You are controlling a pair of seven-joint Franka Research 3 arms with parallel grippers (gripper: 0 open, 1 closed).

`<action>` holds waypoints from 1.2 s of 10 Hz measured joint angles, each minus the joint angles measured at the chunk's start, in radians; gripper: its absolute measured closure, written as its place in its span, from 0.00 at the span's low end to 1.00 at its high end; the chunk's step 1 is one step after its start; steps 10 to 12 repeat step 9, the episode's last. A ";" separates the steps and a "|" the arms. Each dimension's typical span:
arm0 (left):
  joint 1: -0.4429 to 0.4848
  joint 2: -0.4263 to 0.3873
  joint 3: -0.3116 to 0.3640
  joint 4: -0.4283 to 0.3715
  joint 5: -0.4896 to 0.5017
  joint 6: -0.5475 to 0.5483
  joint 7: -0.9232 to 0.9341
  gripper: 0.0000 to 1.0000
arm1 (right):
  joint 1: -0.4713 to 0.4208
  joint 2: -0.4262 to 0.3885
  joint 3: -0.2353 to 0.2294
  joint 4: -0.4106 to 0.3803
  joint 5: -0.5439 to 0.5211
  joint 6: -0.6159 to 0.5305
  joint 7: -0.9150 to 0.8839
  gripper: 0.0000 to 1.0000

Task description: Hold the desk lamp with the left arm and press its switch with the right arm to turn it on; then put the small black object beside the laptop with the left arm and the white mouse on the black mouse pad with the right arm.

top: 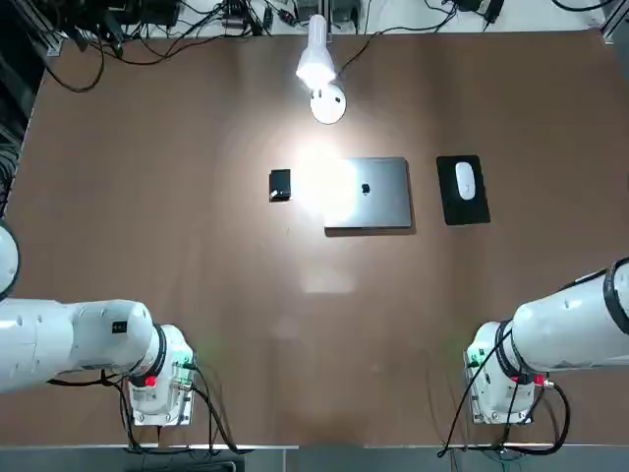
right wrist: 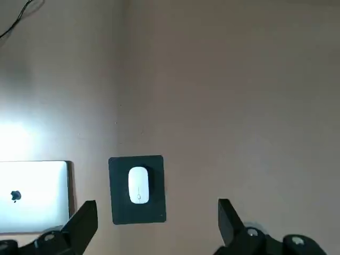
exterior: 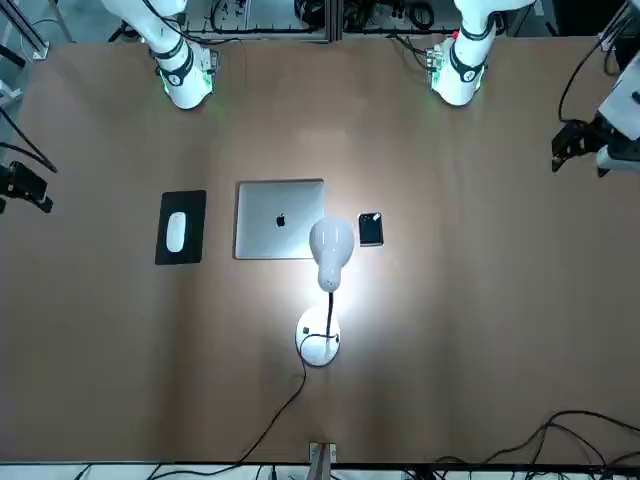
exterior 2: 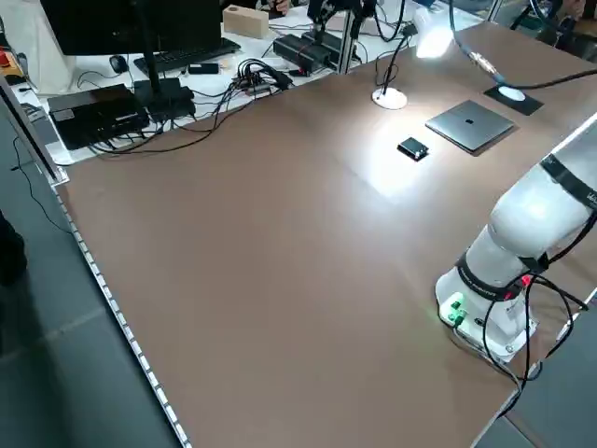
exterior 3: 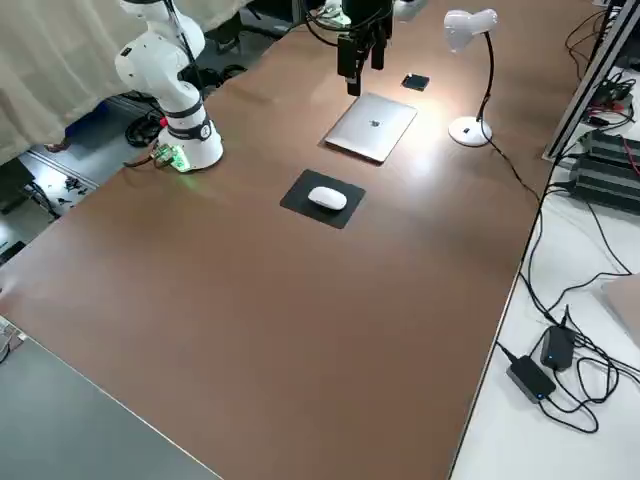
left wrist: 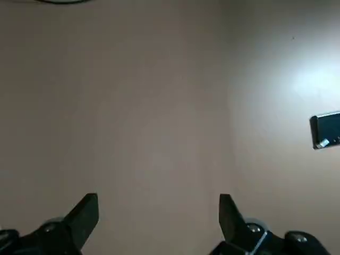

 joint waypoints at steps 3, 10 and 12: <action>-0.019 0.157 -0.003 0.271 -0.040 -0.143 -0.097 0.00 | 0.000 0.000 0.008 0.016 -0.005 -0.002 0.000 0.00; -0.016 0.184 -0.013 0.280 -0.054 -0.146 -0.218 0.01 | -0.033 0.000 0.002 0.015 -0.017 -0.007 0.000 0.00; -0.016 0.184 -0.013 0.280 -0.054 -0.146 -0.218 0.01 | -0.033 0.000 0.002 0.015 -0.017 -0.007 0.000 0.00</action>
